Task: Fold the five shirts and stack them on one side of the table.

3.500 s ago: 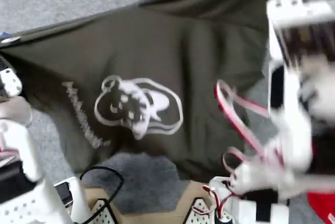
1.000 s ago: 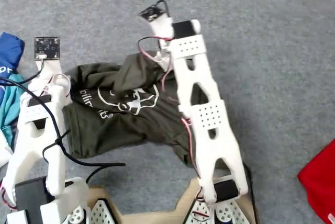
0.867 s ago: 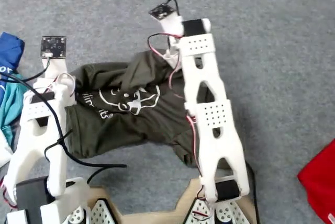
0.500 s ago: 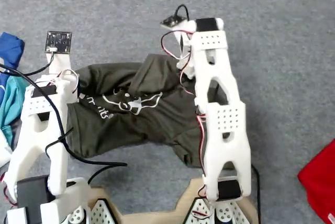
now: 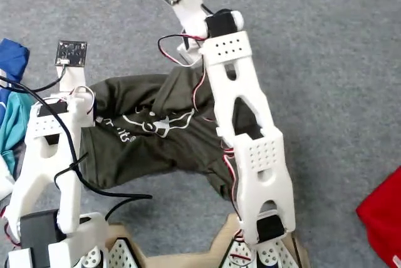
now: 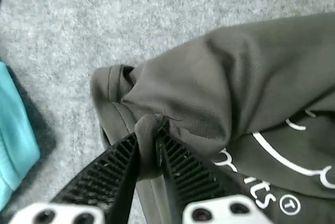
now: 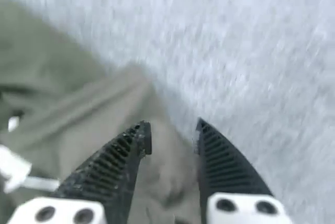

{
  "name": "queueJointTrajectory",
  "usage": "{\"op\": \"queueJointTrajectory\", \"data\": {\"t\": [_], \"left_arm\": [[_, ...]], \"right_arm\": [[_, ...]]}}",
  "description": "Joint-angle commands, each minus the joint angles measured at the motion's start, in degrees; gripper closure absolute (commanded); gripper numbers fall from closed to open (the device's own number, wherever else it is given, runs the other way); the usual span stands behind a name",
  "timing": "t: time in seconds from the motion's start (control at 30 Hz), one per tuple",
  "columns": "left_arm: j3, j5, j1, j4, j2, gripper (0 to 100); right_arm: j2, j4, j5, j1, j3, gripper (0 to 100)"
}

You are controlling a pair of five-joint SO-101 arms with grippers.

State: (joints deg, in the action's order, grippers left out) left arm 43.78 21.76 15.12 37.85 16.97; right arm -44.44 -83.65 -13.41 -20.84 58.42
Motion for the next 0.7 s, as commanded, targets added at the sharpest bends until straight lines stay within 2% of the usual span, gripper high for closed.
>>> {"op": "queueJointTrajectory", "data": {"t": [0.0, 0.27, 0.5, 0.67], "left_arm": [[-3.16, -0.35, -0.62, 0.44, 0.31, 98], [-2.9, -0.44, -0.7, 1.23, 0.4, 98], [-3.16, -0.44, -0.62, 3.52, 0.66, 98], [-3.16, -0.44, -0.09, 4.75, 0.84, 98]], "right_arm": [[-1.89, 7.65, 4.13, -1.36, 1.71, 78.3], [-13.76, 13.45, 11.08, -2.59, 4.79, 77.1], [-20.35, 7.38, 12.92, -6.2, 12.53, 77.3], [-23.6, 6.07, 12.92, -6.2, 14.55, 77.5]]}}
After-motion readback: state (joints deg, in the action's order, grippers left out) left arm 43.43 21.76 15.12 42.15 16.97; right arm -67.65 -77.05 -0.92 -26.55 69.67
